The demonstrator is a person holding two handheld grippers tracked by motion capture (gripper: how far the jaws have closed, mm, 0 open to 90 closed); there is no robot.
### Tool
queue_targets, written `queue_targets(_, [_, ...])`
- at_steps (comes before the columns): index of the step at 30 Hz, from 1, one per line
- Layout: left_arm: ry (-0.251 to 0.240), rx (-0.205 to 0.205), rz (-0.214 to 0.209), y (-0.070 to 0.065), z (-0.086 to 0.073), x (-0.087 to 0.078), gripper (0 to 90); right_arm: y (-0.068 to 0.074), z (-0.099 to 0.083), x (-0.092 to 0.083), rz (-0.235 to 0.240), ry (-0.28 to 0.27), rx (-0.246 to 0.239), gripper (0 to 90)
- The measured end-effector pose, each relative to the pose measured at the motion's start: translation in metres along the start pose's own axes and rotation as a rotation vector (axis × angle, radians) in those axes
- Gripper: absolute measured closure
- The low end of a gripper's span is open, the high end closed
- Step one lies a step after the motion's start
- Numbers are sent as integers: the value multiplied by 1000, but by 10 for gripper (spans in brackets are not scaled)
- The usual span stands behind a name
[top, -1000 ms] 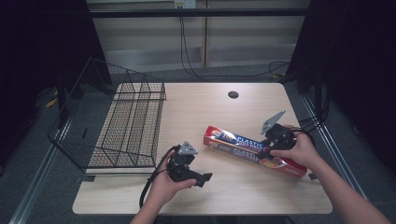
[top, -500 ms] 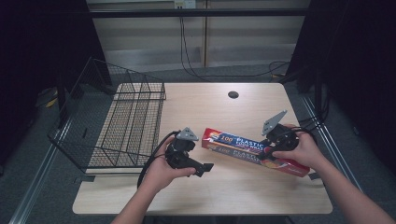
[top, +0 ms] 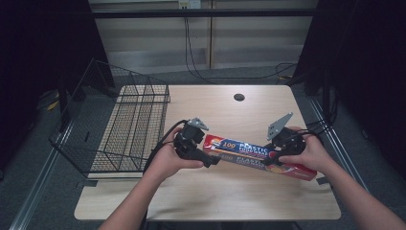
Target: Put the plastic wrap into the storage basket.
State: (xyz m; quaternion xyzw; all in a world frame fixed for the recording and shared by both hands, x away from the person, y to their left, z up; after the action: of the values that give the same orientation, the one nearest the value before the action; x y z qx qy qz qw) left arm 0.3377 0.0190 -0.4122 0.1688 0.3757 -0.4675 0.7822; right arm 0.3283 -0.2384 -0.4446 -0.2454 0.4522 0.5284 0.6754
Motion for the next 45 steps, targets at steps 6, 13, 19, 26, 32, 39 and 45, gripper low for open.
queue_targets(6, [51,94,21,1,15,7,40,2,5,-1,-1,-9,-32,464])
queue_targets(13, [95,151,22,2,27,14,48,6,9,-4,-20,-18,-62,465])
queue_targets(19, [112,207,33,-1,34,13,58,9,12,-7,-13,-3,-92,465])
queue_targets(26, [140,233,4,-10,40,20,61,12,15,-6,-3,-11,-122,465])
queue_targets(32, [162,269,-31,-14,43,30,73,16,19,-9,6,0,-162,465])
queue_targets(39, [185,270,-73,-24,44,40,107,20,23,-10,13,4,-199,464])
queue_targets(45, [191,291,-105,-32,44,45,142,21,26,-11,26,-12,-208,464])
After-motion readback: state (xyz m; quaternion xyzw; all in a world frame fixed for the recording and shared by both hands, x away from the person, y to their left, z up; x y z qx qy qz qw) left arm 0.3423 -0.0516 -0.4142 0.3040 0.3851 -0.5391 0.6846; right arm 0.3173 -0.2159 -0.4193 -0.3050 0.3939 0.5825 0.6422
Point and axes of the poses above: each handheld gripper's, and its own axes: x roughly forward along the jaws, z roughly out of its top, y roughly to its left, the point moved 5 cm from there along x, roughly forward along the jaws, and after that the axes turned 7 degrees about z, right-handed, at the moved point
